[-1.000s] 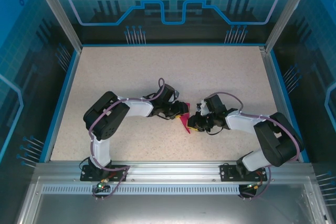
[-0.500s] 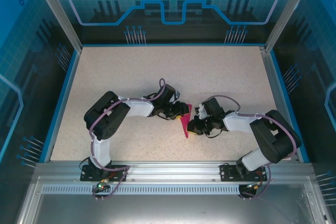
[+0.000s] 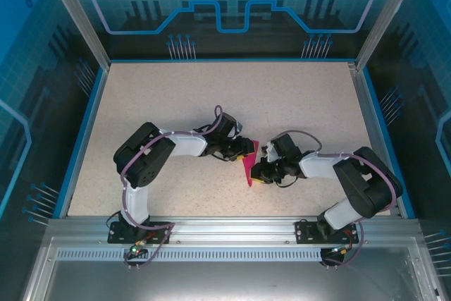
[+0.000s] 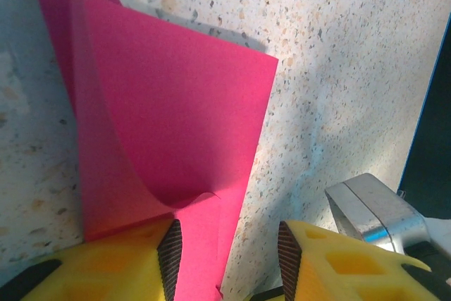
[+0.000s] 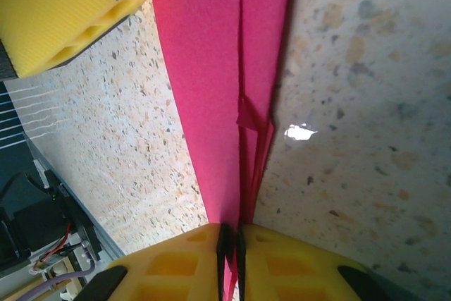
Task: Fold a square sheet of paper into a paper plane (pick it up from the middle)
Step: Fold the wing for the fifth time at the center of the table.
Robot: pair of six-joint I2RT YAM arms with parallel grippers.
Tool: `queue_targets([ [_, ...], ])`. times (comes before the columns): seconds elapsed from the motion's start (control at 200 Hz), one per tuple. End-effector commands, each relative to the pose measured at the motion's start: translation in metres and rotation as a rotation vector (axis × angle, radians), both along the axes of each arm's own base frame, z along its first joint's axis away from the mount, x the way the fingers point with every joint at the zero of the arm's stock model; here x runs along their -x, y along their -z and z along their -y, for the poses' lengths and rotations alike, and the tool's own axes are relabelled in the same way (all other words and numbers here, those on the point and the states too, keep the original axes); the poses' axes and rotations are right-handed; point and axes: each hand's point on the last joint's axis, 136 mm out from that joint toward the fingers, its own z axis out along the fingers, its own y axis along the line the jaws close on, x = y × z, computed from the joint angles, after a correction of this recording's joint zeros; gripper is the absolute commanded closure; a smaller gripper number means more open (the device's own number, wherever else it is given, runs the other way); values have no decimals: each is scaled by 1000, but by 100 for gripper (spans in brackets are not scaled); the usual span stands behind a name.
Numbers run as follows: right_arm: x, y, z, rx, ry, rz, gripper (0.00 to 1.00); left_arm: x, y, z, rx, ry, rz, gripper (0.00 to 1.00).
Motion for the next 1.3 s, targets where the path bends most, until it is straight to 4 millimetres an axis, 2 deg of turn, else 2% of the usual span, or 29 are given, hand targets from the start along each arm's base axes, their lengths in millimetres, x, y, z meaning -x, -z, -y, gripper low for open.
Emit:
queue_targets([
  [0.0, 15, -4, -2, -5, -21, -26, 85, 14, 19, -3, -54, 26, -64, 56],
  [0.215, 17, -13, -2, 3, -29, -5, 83, 14, 20, -4, -56, 27, -65, 56],
  [0.34, 19, -10, 5, 51, -13, -10, 82, 14, 20, -4, -54, 27, -65, 56],
  [0.495, 13, -16, 14, 104, 15, 23, 79, 15, 19, -4, -53, 29, -67, 56],
  [0.655, 6, -29, 9, 86, 9, 67, 77, 15, 19, -3, -50, 31, -66, 56],
  [0.85, 2, -34, 1, 49, -7, 73, 85, 16, 19, -3, -50, 33, -66, 56],
  [1.115, 6, -27, -3, 46, -18, 51, 86, 16, 18, -3, -50, 33, -66, 56],
  [1.295, 7, -26, -7, 39, -33, 51, 90, 17, 18, -3, -50, 34, -68, 56],
])
